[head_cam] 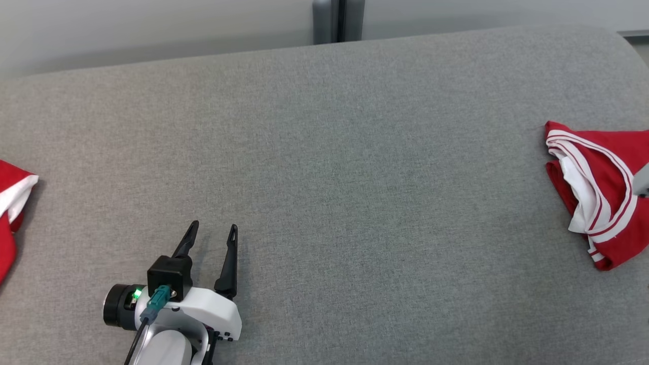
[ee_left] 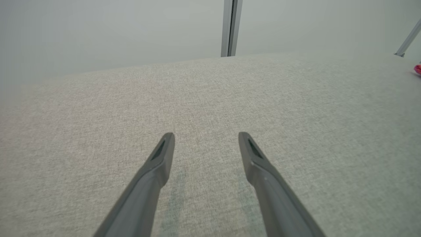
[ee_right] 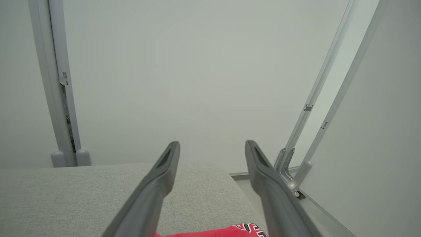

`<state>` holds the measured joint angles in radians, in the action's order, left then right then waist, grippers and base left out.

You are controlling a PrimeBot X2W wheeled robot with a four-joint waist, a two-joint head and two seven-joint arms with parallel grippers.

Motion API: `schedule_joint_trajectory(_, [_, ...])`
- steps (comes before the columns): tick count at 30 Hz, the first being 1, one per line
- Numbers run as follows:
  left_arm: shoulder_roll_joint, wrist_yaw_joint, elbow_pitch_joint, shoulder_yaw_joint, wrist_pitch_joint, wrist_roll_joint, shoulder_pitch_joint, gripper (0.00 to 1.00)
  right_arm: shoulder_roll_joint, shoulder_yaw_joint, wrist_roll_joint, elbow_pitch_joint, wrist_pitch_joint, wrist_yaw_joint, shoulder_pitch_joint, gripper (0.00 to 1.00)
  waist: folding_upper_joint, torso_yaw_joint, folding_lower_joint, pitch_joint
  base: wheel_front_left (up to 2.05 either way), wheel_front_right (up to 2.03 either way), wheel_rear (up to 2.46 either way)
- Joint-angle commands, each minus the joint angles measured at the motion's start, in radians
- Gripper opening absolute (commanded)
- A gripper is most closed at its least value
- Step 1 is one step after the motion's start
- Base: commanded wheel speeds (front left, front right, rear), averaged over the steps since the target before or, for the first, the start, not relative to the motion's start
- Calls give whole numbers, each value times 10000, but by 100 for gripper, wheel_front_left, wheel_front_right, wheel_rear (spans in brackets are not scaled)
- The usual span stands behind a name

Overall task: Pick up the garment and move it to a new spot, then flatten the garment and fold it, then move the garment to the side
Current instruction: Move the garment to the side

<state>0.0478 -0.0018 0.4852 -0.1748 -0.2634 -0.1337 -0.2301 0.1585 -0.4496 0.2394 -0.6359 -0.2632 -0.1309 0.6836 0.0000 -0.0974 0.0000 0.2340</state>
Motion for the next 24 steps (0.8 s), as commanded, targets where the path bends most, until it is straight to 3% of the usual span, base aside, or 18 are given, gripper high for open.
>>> schedule_joint_trajectory(1, [57,29,-15,64,-15,-33,13,100,-10,89,-162,121,-19,4,-137,100,0,14,0,-154,0,0,0])
schedule_joint_trajectory(10, [50,169,-41,180,-15,-319,346,100,-538,1587,-1404,1053,-18,4,-1497,100,0,326,0,-911,0,0,0])
schedule_joint_trajectory(24, [55,493,-82,464,-15,-729,1250,100,-1034,2677,-2126,1460,-18,4,-4319,100,0,744,0,-2114,0,0,0])
